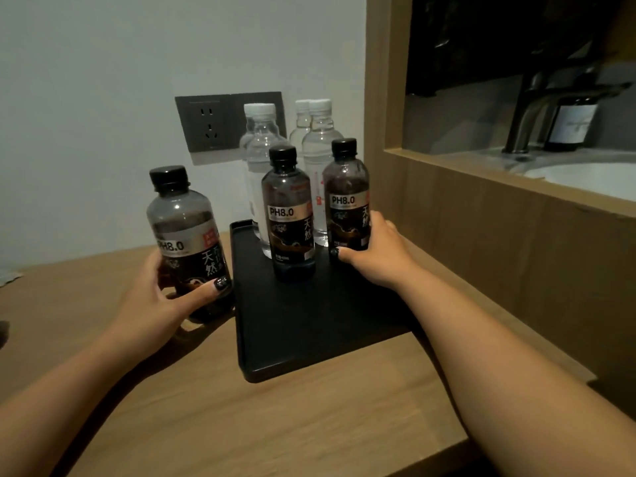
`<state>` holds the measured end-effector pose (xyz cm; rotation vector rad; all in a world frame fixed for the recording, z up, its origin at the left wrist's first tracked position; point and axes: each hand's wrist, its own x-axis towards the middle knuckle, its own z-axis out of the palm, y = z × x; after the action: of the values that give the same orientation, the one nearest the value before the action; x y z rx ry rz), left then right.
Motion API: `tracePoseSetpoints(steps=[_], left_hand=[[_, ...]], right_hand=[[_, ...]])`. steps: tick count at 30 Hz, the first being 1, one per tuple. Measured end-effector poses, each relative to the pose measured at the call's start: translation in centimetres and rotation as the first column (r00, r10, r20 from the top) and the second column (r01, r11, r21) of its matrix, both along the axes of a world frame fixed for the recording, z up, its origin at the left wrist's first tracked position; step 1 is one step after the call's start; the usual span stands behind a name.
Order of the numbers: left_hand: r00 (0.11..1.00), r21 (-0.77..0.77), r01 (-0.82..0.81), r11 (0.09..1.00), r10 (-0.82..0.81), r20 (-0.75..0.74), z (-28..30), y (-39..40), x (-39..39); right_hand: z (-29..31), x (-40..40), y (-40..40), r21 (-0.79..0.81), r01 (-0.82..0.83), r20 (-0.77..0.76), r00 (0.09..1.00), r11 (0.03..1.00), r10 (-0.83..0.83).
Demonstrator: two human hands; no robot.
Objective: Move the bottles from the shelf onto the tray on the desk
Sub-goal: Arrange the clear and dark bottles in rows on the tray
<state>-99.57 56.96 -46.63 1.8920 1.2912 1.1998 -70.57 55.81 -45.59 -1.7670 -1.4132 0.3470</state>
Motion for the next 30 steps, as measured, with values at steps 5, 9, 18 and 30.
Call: tracePoseSetpoints(steps=[5, 9, 18, 30], left_hand=[[1.000, -0.009, 0.011, 1.000, -0.011, 0.002, -0.1, 0.2, -0.2], [1.000, -0.006, 0.018, 1.000, -0.018, 0.004, -0.1, 0.2, -0.3], [0.996, -0.024, 0.072, 0.997, -0.071, 0.044, 0.3, 0.2, -0.5], [0.998, 0.017, 0.058, 0.998, -0.058, 0.029, 0.1, 0.6, -0.5]], right_hand=[[0.0, 0.0, -0.2, 0.020, 0.004, 0.036, 0.999, 1.000, -0.005], [0.7, -0.3, -1.0, 0.013, 0.013, -0.022, 1.000, 1.000, -0.013], [3.2, -7.5, -3.2, 0.538, 0.008, 0.143, 0.985, 0.843, -0.101], [0.4, -8.8, -0.5, 0.078, 0.007, 0.047, 0.999, 0.997, -0.011]])
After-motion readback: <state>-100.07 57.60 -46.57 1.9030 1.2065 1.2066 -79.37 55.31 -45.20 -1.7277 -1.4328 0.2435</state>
